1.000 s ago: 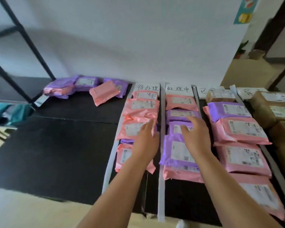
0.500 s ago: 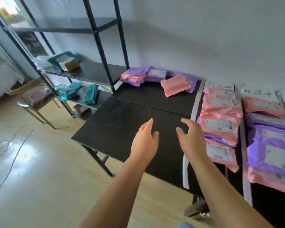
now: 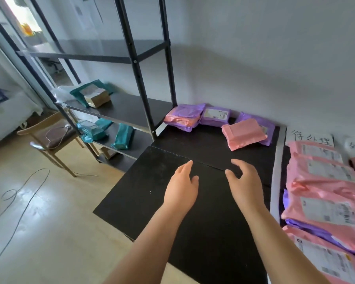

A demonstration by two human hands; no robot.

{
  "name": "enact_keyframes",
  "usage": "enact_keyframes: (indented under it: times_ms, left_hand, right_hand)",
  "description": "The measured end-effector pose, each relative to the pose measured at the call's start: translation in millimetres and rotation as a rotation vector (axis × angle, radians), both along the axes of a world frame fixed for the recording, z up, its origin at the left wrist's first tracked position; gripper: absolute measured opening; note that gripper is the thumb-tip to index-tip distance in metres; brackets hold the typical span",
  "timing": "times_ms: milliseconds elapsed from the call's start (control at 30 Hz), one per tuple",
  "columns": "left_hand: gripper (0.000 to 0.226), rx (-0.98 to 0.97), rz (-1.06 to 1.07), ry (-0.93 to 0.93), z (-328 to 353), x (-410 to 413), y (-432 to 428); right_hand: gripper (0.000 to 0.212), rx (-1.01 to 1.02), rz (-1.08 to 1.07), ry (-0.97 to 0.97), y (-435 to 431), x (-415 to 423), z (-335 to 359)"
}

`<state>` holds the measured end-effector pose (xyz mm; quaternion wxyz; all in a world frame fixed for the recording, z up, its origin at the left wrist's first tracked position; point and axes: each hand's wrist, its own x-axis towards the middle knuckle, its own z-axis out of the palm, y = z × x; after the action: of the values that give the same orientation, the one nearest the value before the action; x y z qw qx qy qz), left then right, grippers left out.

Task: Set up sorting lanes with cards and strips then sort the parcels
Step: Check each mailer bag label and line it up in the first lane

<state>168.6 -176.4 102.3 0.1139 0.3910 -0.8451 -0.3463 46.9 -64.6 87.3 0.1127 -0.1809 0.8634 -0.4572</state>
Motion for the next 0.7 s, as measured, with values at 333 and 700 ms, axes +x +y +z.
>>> enact_keyframes:
  times_ms: [333,700]
  left_hand:
    - [0.053,-0.041,0.025,-0.023,-18.8,-61.5,-121.8]
    - [0.051,-0.084,-0.116,-0.086,-62.4,-161.9,-289.1]
  right_hand:
    - [0.042,0.154,0.085,0.159,-109.5,-64.2,-0.7]
    - [0.041,0.357,0.023,0.253,-251.7,-149.7,-35.7]
